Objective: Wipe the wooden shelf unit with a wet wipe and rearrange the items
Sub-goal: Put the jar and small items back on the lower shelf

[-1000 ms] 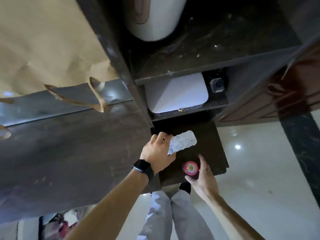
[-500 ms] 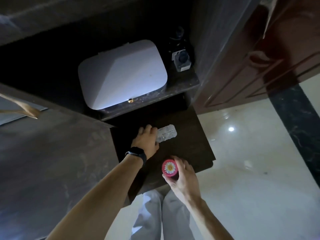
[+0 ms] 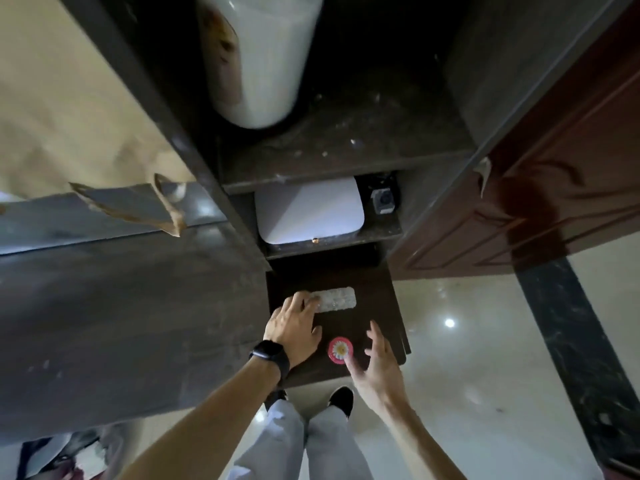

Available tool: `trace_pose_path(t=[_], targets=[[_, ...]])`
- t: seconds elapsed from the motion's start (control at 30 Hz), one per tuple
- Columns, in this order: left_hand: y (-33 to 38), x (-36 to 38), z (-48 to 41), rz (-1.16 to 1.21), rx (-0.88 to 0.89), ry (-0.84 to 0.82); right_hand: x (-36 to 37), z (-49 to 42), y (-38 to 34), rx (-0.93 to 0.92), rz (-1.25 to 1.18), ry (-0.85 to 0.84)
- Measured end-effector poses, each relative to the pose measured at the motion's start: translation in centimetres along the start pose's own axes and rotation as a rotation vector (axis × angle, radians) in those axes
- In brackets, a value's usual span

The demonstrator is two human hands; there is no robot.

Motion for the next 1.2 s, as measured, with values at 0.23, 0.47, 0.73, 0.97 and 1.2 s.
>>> trace_pose_path(t=[0.23,0.47,0.73,0.97,1.2], targets=[[-2.1,-18.7,9.5,0.059,0.055,0.761,-11.3,-4.9,-12.2,-0.110,-0.173,0.191],[0.9,-28.3,11.4,-0.168,0.089,0.997,-12.0,-11.6,-14.5,0.098,-0.199,0.111],[1.8,-27.6,10.4,-0.121,-0.020,0.961,-10.7,-9.8,-14.0,0.176,-0.758,0.175],[-1.2,-23.1,11.4,0.383,-0.130,0.745,-11.9,-5.4,-13.3,0.114,-0.894,0.114],[-7.5,-4.8,13.1,1.322,-0.600,0.064,-7.8,2.4,-9.3,0.130,-0.852,0.080]])
Point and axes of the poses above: each hand's wrist, its own z-axis away from the middle knuckle, its own x-axis out of the palm, y = z × x, the point moved 10 cm from there along -z, towards the middle knuckle, and after that the axes turned 9 degrees about -x, right-handed, at the moved point
